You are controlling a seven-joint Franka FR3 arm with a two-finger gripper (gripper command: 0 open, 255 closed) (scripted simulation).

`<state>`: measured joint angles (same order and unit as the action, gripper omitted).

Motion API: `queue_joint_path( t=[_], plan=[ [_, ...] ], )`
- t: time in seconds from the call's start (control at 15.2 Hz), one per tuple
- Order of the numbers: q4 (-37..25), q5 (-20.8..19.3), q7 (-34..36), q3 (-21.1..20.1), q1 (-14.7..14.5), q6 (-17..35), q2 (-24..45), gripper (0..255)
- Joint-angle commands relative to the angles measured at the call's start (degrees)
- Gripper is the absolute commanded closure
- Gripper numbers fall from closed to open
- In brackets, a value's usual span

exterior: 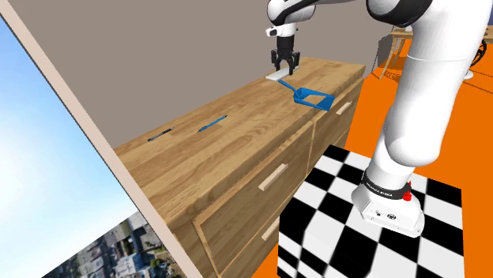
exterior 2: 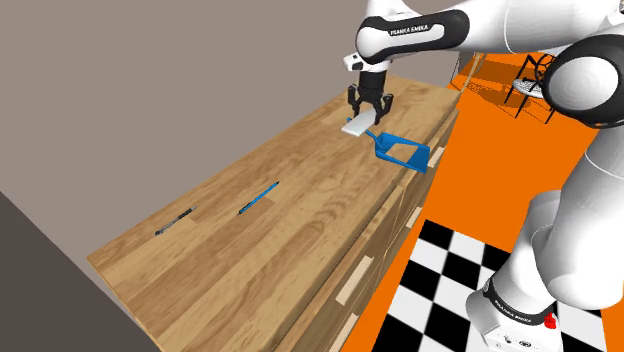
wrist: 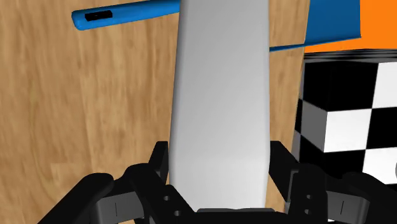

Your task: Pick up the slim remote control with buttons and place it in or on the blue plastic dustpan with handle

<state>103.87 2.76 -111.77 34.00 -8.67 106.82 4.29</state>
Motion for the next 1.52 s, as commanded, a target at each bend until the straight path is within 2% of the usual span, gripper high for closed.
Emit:
queue_joint_path(
  t=[0.0, 0.59, 1.45],
  plan=[
    [-1.0, 0.6, -3.3, 1.3, 1.7, -0.4, 0.8, 255],
    [-7.9, 5.2, -17.7, 6.3, 10.6, -2.5, 7.6, 255],
    [-0.2, 7.0, -19.0, 5.6, 10.8, 6.8, 9.7, 255]
  ],
)
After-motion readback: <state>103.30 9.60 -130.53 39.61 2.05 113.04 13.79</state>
